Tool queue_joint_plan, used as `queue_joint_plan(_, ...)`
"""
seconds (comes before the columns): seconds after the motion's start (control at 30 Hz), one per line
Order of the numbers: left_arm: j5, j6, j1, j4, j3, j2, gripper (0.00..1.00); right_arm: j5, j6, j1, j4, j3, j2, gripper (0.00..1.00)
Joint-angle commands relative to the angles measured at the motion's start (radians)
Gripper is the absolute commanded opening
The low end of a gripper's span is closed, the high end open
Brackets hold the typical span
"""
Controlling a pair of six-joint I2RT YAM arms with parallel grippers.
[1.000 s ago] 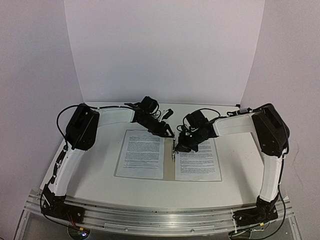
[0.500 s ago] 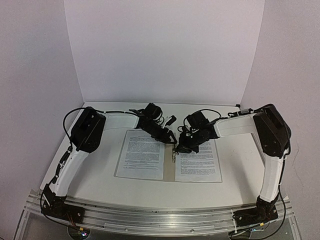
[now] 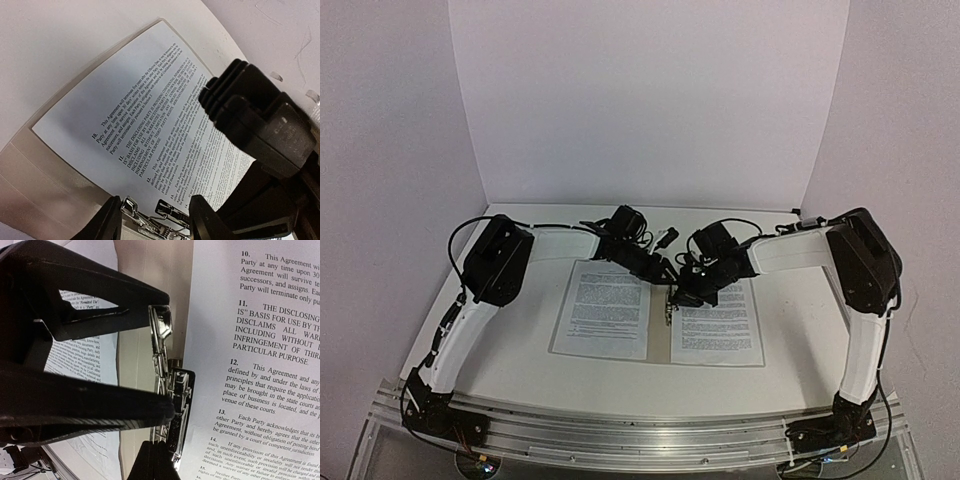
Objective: Put the files into the folder
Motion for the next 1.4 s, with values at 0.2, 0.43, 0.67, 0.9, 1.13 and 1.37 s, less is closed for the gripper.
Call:
queue_joint_plan(0.2,0.081,0.057,-0.003,0.027,-0.019,-0.059,0.41,-0.001,-0.017,0.007,-0.041,0.063,-0.029,0.06)
queue_joint_plan(0.43,0.088,0.126,-0.003,0.003,-0.033,-0.092,0.41,0.01,-0.015,0.007,-0.047,0.076,-0.118,0.25)
queue_joint_plan(0.67,0.11,0.203,-0.003,-0.02,-0.069,-0.12,0.41,-0.095,-0.059,0.006,-0.056,0.01,-0.228,0.37)
queue_joint_plan(0.9,0.141,0.28,-0.004,-0.045,-0.078,-0.142,0.43,-0.098,-0.067,-0.018,-0.07,-0.054,-0.369,0.41)
queue_joint_plan(1.13,0.166,0.389,-0.013,-0.097,-0.121,-0.172,0.43,-0.076,-0.053,-0.073,-0.078,-0.104,-0.442,0.42)
queue_joint_plan(1.37,0.114,0.569,-0.047,-0.159,-0.156,-0.227,0.46,-0.076,-0.059,-0.085,-0.09,-0.096,-0.432,0.47)
